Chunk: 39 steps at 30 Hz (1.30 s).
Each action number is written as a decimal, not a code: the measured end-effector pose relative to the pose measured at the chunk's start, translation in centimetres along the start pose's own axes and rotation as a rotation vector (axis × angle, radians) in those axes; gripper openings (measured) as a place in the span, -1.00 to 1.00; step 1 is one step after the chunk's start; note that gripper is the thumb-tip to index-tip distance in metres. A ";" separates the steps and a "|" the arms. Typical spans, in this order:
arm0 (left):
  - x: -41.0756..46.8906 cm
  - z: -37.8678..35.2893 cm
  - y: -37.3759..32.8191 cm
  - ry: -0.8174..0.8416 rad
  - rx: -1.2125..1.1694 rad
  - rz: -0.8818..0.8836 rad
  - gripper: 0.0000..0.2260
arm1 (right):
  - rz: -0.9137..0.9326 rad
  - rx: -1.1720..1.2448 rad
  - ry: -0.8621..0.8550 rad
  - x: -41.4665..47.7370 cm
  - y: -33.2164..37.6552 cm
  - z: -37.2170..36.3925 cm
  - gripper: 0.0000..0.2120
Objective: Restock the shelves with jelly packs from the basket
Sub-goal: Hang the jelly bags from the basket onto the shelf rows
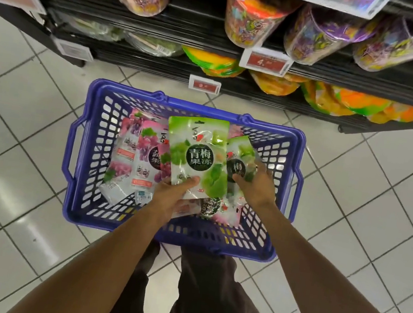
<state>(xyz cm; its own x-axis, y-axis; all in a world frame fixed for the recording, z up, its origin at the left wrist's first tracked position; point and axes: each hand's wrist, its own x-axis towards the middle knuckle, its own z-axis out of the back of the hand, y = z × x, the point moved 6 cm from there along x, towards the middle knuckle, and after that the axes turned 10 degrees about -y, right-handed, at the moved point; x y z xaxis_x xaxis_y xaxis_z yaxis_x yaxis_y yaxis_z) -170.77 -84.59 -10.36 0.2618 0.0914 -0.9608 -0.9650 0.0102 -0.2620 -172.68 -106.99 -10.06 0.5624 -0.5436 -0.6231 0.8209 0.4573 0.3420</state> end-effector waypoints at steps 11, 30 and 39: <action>-2.6 3.7 -5.4 -0.020 0.166 -0.254 -0.65 | -0.083 0.025 0.101 -3.4 -0.2 -1.1 -0.64; -55.7 13.1 -32.7 0.217 0.198 -0.888 -0.76 | 0.151 1.214 -0.007 -38.5 27.0 39.8 -0.70; -79.8 16.8 -43.2 0.379 0.111 -1.365 -0.63 | 0.637 1.304 -0.282 -52.5 39.2 57.7 -0.50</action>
<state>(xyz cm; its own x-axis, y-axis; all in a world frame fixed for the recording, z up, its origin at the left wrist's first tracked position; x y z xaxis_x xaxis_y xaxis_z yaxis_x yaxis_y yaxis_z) -150.20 -75.57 79.14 0.9447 -0.3211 0.0661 0.0530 -0.0494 -0.9974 -164.36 -101.15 76.63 0.7291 -0.6839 -0.0268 -0.1444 -0.1921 0.9707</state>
